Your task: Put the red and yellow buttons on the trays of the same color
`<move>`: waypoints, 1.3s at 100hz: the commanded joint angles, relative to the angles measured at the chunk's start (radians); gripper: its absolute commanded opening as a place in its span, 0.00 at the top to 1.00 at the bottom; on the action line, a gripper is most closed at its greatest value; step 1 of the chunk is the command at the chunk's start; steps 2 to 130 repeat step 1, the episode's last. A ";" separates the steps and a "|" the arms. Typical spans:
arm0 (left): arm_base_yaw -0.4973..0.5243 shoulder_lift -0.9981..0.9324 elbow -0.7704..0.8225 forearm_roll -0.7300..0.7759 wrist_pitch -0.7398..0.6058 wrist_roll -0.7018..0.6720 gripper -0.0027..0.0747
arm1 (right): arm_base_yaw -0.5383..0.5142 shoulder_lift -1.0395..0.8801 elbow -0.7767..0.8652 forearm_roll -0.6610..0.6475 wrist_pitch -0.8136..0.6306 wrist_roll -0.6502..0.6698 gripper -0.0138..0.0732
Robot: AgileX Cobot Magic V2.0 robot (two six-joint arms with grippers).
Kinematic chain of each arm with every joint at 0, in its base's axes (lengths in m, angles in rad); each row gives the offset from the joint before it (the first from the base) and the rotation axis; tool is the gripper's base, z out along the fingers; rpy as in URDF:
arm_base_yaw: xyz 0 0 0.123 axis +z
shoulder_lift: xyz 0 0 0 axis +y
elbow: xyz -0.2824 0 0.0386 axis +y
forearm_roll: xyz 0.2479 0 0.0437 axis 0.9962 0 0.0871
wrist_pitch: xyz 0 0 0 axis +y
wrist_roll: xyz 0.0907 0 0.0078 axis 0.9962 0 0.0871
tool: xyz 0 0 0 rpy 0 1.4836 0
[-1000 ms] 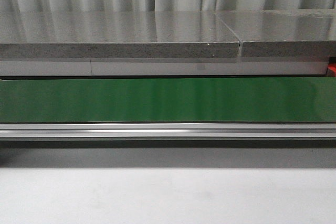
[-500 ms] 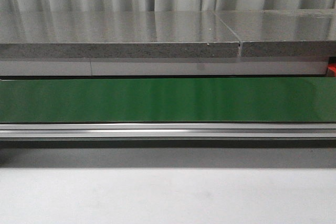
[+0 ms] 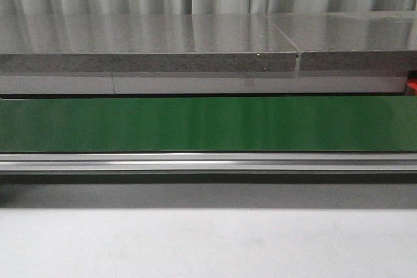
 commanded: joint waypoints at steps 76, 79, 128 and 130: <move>-0.009 -0.039 0.032 -0.011 -0.081 -0.011 0.99 | -0.004 -0.016 -0.010 -0.008 -0.080 -0.001 0.98; -0.009 -0.039 0.032 -0.011 -0.081 -0.011 0.99 | -0.004 -0.016 -0.010 -0.008 -0.080 -0.001 0.98; -0.009 -0.039 0.032 -0.011 -0.081 -0.011 0.99 | -0.004 -0.016 -0.010 -0.008 -0.080 -0.001 0.98; -0.009 -0.039 0.032 -0.011 -0.081 -0.011 0.99 | -0.004 -0.016 -0.010 -0.008 -0.080 -0.001 0.98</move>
